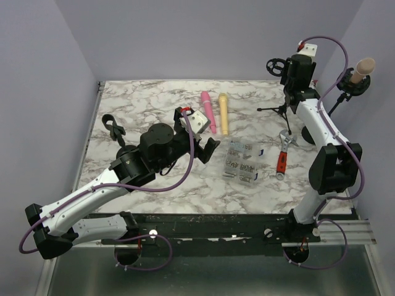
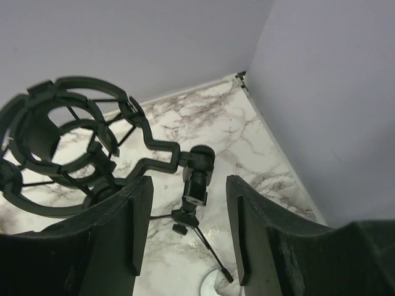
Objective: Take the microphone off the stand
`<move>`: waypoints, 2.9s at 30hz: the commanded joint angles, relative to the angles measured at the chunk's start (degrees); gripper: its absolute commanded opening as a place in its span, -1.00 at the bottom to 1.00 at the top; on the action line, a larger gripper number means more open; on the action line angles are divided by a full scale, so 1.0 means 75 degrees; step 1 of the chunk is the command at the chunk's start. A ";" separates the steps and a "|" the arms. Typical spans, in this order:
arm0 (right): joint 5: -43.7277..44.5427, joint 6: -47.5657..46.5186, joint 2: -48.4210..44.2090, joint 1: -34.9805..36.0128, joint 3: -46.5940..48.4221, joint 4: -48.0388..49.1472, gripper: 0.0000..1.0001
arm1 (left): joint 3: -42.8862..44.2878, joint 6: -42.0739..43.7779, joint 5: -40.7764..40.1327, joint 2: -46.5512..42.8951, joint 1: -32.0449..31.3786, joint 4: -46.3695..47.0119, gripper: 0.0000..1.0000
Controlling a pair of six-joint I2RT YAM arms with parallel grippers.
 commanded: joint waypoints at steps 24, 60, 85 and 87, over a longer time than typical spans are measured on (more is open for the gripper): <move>-0.2062 -0.1487 0.1008 -0.0367 -0.1964 0.4957 -0.56 | 0.0361 -0.0346 0.0059 0.0135 -0.0050 -0.0205 0.97; -0.4890 0.0168 0.1763 -0.1117 -0.1033 0.4180 0.67 | -0.0190 -0.0650 0.0594 -0.0102 0.1039 0.0043 0.97; -0.4609 0.7374 0.2470 -0.1129 -0.1314 0.4907 0.25 | -0.0169 -0.0719 0.0739 0.0093 0.0969 -0.0022 0.97; -0.4676 0.7469 0.2698 -0.1135 -0.1198 0.5159 0.21 | -0.0172 -0.0711 0.0728 0.0108 0.0969 -0.0033 0.97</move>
